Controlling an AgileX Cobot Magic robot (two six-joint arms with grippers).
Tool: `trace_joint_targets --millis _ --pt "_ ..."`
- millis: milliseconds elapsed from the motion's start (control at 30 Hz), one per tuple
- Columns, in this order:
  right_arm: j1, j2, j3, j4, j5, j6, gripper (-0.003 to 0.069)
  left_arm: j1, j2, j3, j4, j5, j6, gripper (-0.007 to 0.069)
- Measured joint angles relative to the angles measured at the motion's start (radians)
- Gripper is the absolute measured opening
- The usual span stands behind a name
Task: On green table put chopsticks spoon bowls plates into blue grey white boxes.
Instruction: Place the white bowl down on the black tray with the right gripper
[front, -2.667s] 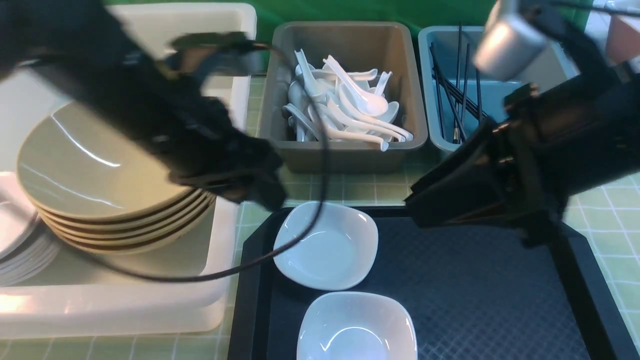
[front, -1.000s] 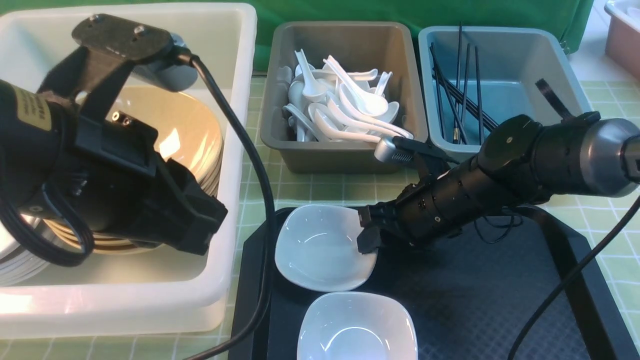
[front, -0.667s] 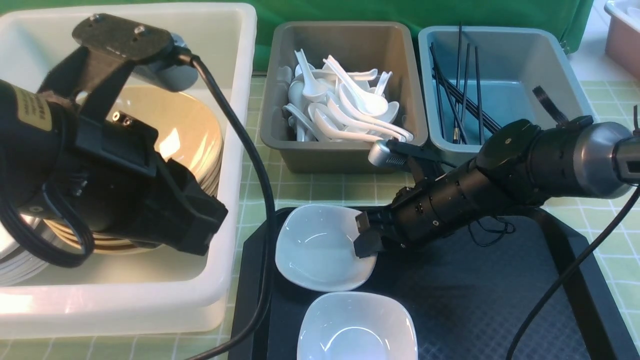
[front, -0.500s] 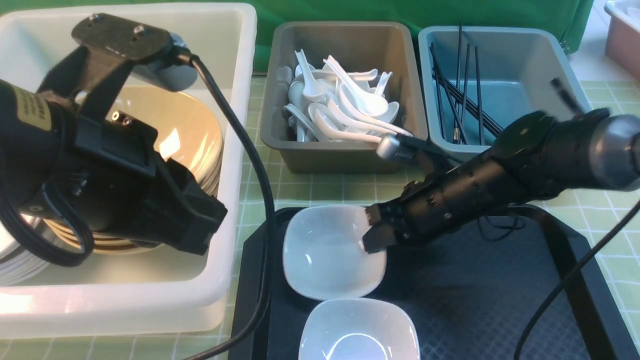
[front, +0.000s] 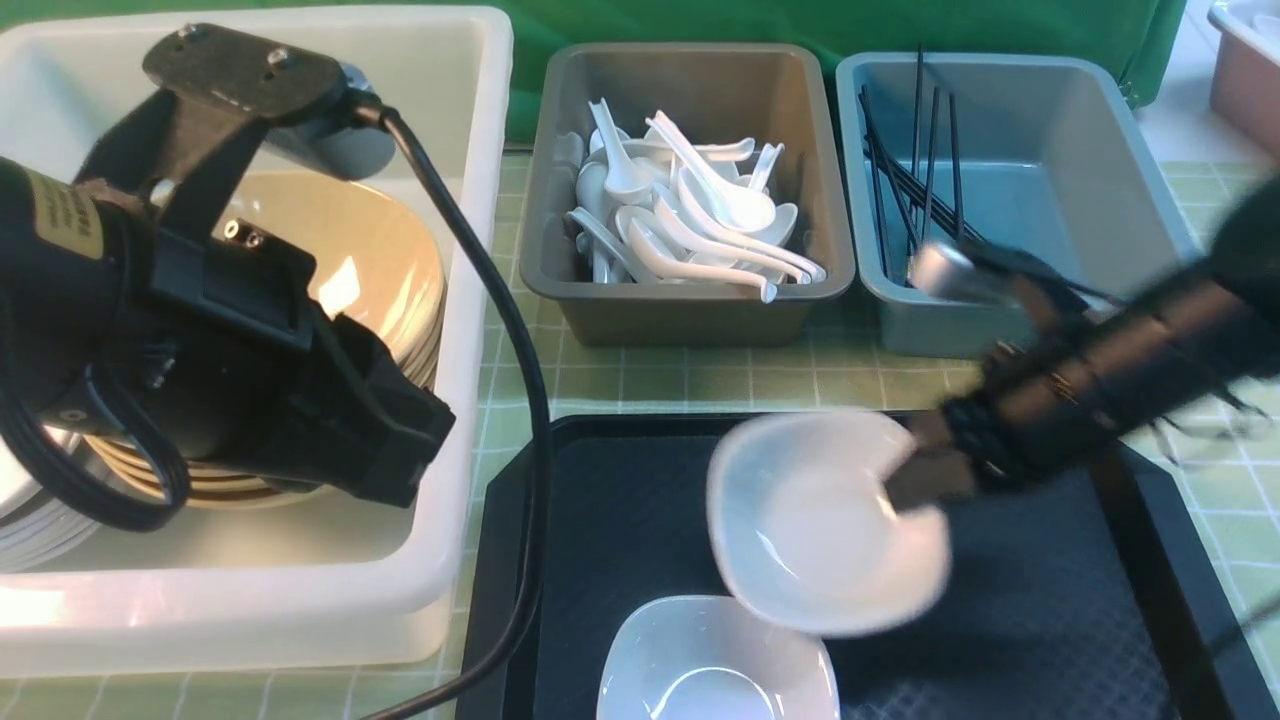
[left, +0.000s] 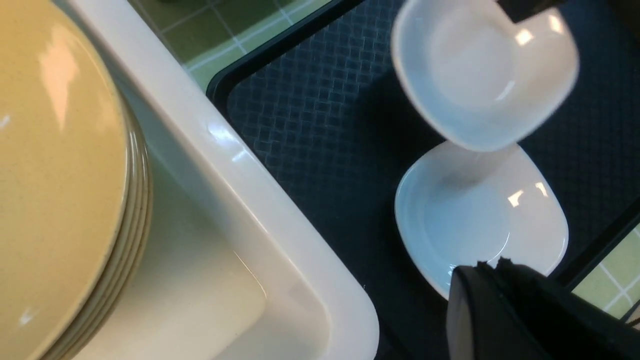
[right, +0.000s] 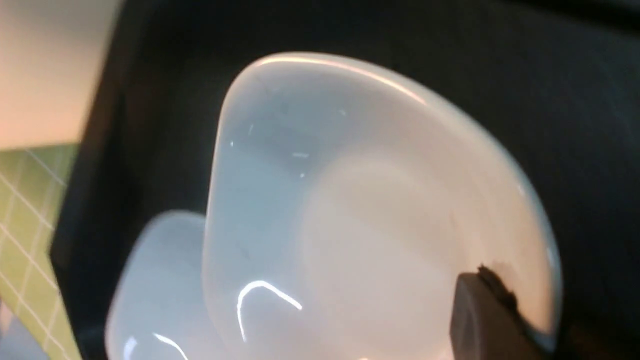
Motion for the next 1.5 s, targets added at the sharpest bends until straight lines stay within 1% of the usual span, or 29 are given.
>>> trace_joint_targets --millis 233,333,567,833,1167,1300,1500 --pt "-0.063 -0.139 0.162 -0.006 -0.061 -0.027 0.0048 0.0 0.0 0.0 0.0 -0.052 0.0 -0.0001" --pt "-0.069 -0.153 0.192 -0.007 -0.075 -0.032 0.0048 0.0 0.0 0.0 0.0 -0.079 0.0 -0.0001" --pt "-0.072 -0.14 0.285 0.022 -0.176 -0.028 0.0055 0.0 0.0 0.0 0.0 -0.106 0.0 -0.0001" --pt "-0.072 -0.14 0.294 0.028 -0.199 -0.028 0.0075 0.0 0.007 0.0 -0.007 -0.136 0.0 -0.0001" --pt "-0.072 -0.14 0.264 0.02 -0.244 -0.028 0.0081 0.0 0.028 0.0 -0.016 -0.137 -0.001 -0.0001" --pt "-0.072 -0.14 0.233 0.016 -0.238 -0.028 0.008 0.0 0.028 0.0 -0.018 -0.138 -0.001 -0.0001" --pt "-0.072 -0.14 0.227 0.005 -0.183 -0.028 0.0084 0.0 0.028 0.0 -0.019 -0.138 -0.001 -0.0001"
